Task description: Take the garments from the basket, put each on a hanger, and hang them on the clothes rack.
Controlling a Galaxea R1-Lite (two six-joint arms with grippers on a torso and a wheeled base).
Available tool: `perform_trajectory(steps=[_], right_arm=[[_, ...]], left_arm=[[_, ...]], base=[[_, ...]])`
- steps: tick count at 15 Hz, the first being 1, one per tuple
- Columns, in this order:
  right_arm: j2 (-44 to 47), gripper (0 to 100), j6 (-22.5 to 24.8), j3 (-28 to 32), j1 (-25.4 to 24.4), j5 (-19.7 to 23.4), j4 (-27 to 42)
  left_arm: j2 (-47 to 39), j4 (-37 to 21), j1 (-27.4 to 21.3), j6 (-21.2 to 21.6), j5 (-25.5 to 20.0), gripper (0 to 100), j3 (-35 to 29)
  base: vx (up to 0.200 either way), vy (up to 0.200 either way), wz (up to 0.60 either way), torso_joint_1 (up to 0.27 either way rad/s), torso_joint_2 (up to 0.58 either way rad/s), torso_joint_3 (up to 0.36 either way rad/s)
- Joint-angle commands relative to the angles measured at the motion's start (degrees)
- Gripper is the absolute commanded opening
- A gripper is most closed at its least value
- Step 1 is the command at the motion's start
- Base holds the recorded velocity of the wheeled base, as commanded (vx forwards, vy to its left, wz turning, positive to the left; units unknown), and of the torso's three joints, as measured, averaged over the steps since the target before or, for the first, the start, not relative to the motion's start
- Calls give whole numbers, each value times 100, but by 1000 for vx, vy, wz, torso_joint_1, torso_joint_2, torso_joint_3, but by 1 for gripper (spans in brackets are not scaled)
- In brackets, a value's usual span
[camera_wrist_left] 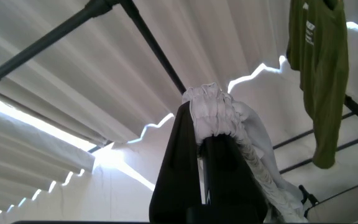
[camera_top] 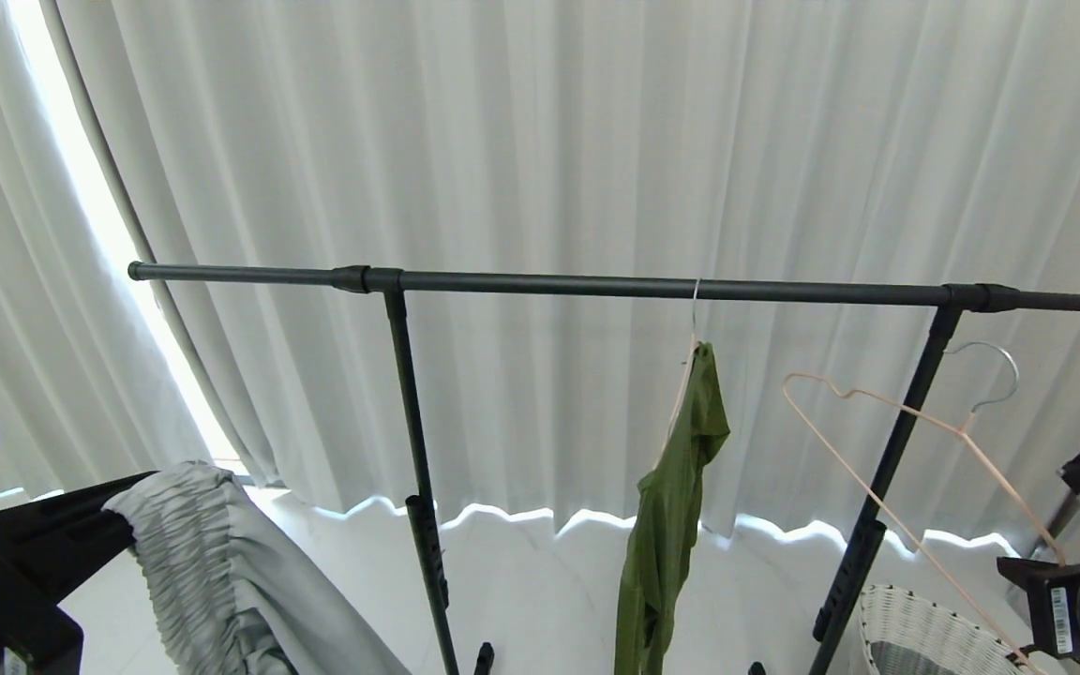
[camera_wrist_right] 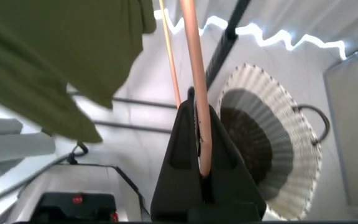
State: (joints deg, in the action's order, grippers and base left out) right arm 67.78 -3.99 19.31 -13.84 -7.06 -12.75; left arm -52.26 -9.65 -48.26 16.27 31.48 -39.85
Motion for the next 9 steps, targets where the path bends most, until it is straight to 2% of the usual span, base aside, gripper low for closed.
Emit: perform_trajectory(steps=[1,6,9], right_arm=[[-239,0,38,-173,-31,3,1],[-538,0,29,-270,-480,11,-8],[-775,0,29,-287,-1446,11,-8]], left_arm=[[-12,-1,1,-1,-1,0,48],[-12,-1,-8,-10,-1,0,92],[-21,-1,-8,-10,-10,0,135]], base=[[-200,0,0,7,2,2],[-200,0,0,2,5,6],[0,0,0,0,0,0]])
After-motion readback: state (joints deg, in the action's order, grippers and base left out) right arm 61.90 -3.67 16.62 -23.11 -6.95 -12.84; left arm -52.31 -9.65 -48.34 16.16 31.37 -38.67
